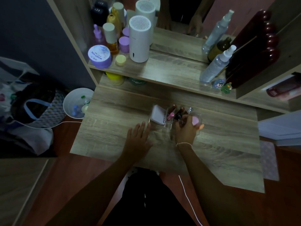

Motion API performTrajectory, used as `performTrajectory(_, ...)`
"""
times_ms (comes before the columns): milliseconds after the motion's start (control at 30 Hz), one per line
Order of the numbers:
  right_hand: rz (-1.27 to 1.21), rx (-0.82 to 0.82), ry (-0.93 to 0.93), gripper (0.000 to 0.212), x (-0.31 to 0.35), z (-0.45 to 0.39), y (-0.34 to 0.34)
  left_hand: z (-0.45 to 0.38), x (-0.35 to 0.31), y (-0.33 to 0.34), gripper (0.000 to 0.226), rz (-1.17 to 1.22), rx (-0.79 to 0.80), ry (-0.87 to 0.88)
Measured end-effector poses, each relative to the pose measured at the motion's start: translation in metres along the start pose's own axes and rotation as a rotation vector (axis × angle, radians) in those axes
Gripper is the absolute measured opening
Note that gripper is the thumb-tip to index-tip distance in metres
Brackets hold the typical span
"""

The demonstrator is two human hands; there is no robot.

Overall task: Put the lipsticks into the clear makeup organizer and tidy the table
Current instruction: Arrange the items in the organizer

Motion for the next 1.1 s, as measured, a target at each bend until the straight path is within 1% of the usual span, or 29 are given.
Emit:
performTrajectory(100, 0.007, 0.012, 0.02, 0.03, -0.0021, -0.0016, 0.002, 0.0002, -0.0005, -0.0012, 0.078, -0.012, -0.024, -0.006)
performTrajectory(367, 0.085, 0.017, 0.056, 0.021, 0.0013, -0.0018, 0.0061, -0.0005, 0.0009, 0.0025, 0.079, 0.011, -0.005, -0.014)
performTrajectory(500, 0.104, 0.029, 0.109, 0.024, -0.0006, -0.003, 0.0055, -0.0001, 0.0008, 0.0028, 0.079, 0.012, -0.015, -0.008)
performTrajectory(633, 0.106, 0.071, 0.124, 0.027, -0.0002, -0.004, 0.0064, -0.0007, 0.0006, 0.0026, 0.08, 0.011, -0.008, -0.004)
performTrajectory(900, 0.093, 0.071, 0.134, 0.03, -0.0007, -0.0032, 0.0068, 0.0002, 0.0006, 0.0012, 0.079, 0.002, -0.017, -0.004)
performTrajectory(1100, 0.088, 0.055, 0.112, 0.025, -0.0032, -0.0037, 0.0045, -0.0011, 0.0008, 0.0023, 0.082, 0.012, -0.008, -0.011)
Point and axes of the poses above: each hand's wrist, its own z-axis away from the middle knuckle, its own y-axis out of the palm, x = y × z, the point moved 2 cm from there along -z, towards the middle knuckle, and after that the axes turned 13 degrees about -z, right-handed, at the moved point
